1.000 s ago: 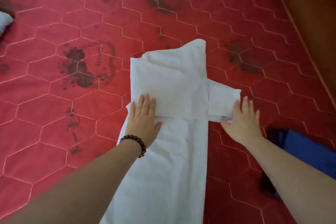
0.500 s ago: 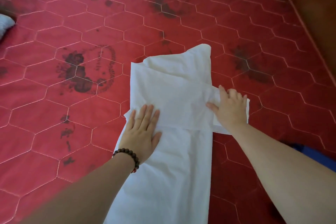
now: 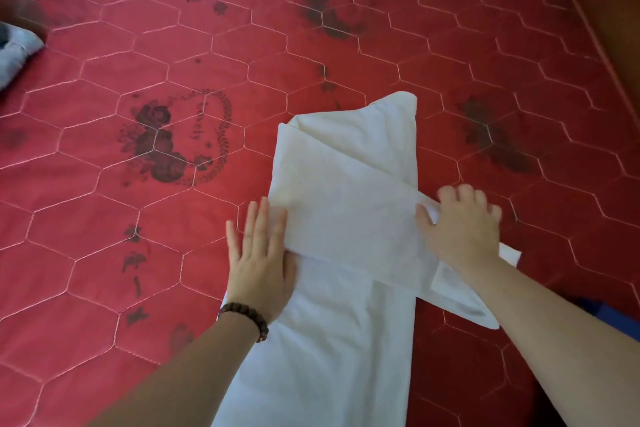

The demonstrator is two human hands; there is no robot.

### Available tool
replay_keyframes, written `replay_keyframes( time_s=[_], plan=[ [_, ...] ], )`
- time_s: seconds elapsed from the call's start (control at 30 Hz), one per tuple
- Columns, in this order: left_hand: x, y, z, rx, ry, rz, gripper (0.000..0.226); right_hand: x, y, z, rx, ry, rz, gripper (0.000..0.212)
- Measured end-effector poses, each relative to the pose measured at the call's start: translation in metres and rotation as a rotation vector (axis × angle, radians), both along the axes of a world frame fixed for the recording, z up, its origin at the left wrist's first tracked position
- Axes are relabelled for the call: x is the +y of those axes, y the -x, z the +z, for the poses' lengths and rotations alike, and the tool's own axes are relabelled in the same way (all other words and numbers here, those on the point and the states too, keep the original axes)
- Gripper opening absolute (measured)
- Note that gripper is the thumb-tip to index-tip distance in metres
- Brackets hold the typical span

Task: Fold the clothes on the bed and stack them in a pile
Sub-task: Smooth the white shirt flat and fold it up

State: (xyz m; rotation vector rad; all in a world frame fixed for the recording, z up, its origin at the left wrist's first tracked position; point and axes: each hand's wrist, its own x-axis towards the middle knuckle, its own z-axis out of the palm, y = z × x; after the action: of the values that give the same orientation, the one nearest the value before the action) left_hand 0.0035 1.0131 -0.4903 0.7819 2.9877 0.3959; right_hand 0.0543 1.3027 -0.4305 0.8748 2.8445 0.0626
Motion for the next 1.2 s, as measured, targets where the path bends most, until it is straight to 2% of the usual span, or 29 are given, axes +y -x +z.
replay_keyframes(
  time_s=[0.07,0.17,0.27,0.37,0.43,0.5,0.57,0.6,0.63,0.7,0.73,0.9,1.0,1.13,1.2],
  plan=[
    [0.000,0.004,0.001,-0.053,-0.102,0.182,0.063,-0.021,0.034,0.002,0.113,0.181,0.150,0.042],
    [0.002,0.005,0.000,-0.070,-0.170,0.188,0.059,-0.061,0.096,0.001,0.188,0.419,0.292,0.050],
    [0.001,0.003,-0.001,-0.078,-0.246,0.188,0.056,-0.088,0.149,-0.003,0.129,0.540,0.237,0.056],
    [0.001,0.003,-0.003,-0.027,-0.265,0.206,0.056,-0.098,0.176,-0.009,-0.048,0.729,0.122,0.048],
    [0.002,0.003,-0.004,-0.009,-0.257,0.215,0.055,-0.096,0.182,-0.010,-0.042,0.731,0.155,0.044],
    [0.002,0.004,-0.003,-0.012,-0.258,0.220,0.057,-0.086,0.182,-0.008,0.024,0.835,0.133,0.050],
    [0.001,0.004,-0.005,-0.012,-0.260,0.223,0.058,-0.072,0.178,-0.004,0.056,0.987,0.064,0.032],
    [0.001,0.005,-0.005,-0.008,-0.260,0.217,0.058,-0.065,0.174,0.000,0.018,0.996,0.051,0.014],
    [0.001,0.004,-0.006,-0.002,-0.260,0.209,0.059,-0.059,0.171,0.003,-0.072,0.962,0.042,0.017],
    [0.001,0.004,-0.008,0.004,-0.260,0.194,0.057,-0.048,0.166,0.007,-0.335,0.850,0.001,0.045],
    [0.001,0.004,-0.008,0.006,-0.264,0.191,0.055,-0.044,0.166,0.006,-0.404,0.847,-0.035,0.049],
    [0.000,0.004,-0.010,0.007,-0.258,0.173,0.049,-0.050,0.177,0.006,-0.241,1.162,-0.187,0.038],
    [0.000,0.005,-0.009,-0.003,-0.238,0.172,0.053,-0.064,0.189,0.005,-0.286,1.223,-0.180,0.035],
    [0.000,0.005,-0.009,-0.009,-0.210,0.154,0.062,-0.070,0.201,0.007,-0.173,1.371,-0.199,0.019],
    [0.000,0.005,-0.009,-0.011,-0.204,0.149,0.064,-0.070,0.200,0.005,-0.212,1.327,-0.191,0.026]
  ],
)
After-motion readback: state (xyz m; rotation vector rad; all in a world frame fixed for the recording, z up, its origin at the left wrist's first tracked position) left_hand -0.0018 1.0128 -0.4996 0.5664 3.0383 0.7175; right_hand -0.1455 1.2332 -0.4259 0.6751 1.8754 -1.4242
